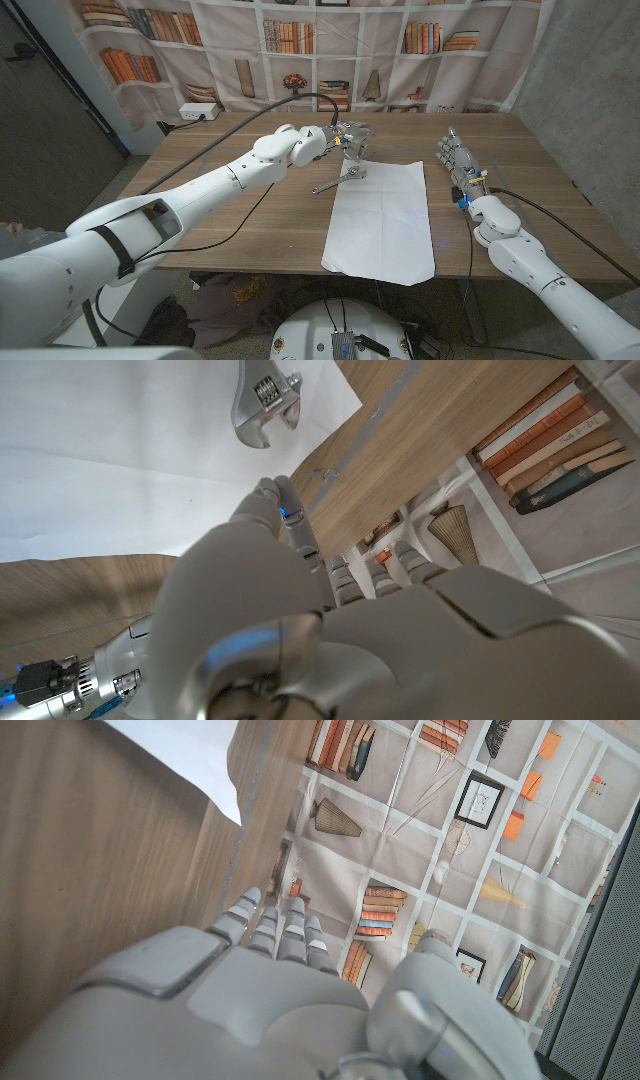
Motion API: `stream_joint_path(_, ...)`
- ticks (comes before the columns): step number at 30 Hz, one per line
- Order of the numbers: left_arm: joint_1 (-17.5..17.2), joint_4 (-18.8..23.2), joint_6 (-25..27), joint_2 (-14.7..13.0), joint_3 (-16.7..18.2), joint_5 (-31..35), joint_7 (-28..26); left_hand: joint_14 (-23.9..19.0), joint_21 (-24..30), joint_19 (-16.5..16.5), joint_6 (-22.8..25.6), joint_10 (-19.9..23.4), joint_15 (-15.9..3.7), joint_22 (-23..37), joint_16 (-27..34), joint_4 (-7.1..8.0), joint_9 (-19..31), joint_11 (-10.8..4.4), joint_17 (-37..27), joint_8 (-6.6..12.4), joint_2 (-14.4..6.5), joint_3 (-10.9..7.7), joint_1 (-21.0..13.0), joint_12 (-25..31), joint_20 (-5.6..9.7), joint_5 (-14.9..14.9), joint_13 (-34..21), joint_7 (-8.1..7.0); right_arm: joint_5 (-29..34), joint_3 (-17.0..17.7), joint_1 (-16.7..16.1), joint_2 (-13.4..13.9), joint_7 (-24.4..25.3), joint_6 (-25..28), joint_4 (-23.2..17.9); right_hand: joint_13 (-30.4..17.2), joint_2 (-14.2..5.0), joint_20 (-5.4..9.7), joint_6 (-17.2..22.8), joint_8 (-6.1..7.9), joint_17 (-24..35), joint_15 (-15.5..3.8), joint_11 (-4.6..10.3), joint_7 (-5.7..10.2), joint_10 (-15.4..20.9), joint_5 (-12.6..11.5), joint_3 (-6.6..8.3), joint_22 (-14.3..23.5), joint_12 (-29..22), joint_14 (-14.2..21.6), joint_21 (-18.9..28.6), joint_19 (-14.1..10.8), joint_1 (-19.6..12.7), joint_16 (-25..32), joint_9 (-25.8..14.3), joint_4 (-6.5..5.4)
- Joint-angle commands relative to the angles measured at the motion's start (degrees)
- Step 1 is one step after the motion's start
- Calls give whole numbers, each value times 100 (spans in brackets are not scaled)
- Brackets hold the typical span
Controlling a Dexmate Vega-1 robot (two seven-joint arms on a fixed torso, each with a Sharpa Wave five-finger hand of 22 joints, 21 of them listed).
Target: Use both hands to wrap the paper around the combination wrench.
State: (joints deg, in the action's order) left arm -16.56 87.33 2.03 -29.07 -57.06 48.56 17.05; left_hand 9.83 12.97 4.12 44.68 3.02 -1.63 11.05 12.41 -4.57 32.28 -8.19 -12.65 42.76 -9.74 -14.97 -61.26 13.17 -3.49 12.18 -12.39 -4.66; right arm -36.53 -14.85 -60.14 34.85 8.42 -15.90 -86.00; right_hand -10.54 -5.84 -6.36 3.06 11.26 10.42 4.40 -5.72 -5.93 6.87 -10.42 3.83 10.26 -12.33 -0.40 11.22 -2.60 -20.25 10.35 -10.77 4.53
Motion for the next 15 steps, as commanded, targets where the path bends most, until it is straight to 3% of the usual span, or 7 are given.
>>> stream_joint_path(1,-213,352,238,-217,166,-14,-83,176,19,14,2,33,-18,9,-10,4,11,-24,-14,19,29,-60,-9,-7,-7,-1,-13,-29,-22,25,-23,42,-19,30,-57,-19,-11,-16,2,-1,16,27,19,6,-28,12,-2,9,20,-29,-11,11,48,30,-10,30)
stream_joint_path(8,-536,524,402,-351,416,-227,-380,116,52,-73,-65,61,-47,10,5,-7,-97,-45,-11,-29,53,-95,-11,-6,26,-22,-18,-182,-38,0,20,45,-75,63,-27,-19,-11,-21,0,-2,17,36,16,9,-30,12,-1,9,20,-25,-10,9,54,33,-10,29)
stream_joint_path(15,-729,614,467,-424,597,-502,-530,98,49,-72,-696,-72,-30,14,1,7,-265,42,-19,-309,67,-118,41,-56,5,-67,-30,-297,-43,-60,95,21,-169,73,58,-19,-14,-24,-9,-6,18,38,27,10,-33,12,1,9,21,-25,-7,6,61,34,-10,27)
